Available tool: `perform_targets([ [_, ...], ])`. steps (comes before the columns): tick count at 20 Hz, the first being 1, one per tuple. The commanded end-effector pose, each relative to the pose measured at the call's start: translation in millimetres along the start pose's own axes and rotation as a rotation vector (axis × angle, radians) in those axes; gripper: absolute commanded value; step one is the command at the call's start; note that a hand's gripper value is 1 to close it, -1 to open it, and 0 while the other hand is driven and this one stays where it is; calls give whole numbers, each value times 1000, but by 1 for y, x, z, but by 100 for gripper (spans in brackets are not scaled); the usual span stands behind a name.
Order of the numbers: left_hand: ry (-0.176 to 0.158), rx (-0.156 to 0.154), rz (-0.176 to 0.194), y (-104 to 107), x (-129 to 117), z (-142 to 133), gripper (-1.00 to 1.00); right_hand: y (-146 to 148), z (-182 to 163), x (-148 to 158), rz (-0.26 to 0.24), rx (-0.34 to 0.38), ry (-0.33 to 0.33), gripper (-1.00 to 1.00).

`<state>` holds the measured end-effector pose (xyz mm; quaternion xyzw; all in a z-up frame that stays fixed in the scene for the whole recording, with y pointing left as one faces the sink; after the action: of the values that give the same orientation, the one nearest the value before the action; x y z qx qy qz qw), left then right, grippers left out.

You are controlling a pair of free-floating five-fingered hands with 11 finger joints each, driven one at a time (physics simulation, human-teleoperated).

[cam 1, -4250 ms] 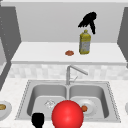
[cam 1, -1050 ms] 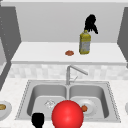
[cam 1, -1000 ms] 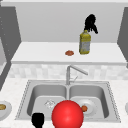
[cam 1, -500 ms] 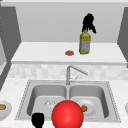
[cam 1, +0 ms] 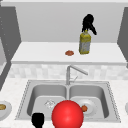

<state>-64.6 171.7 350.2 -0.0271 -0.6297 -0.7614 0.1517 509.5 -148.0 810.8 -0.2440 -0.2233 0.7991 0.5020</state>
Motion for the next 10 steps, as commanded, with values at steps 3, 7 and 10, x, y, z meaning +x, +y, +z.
perform_targets([
  [3,0,0,0,0,0,0,0,8,5,13,-13,-19,35,-100],
  [7,0,0,0,0,0,0,0,11,4,18,9,-36,44,-100],
  [10,0,0,0,0,0,0,0,11,3,18,19,-46,40,-100],
])
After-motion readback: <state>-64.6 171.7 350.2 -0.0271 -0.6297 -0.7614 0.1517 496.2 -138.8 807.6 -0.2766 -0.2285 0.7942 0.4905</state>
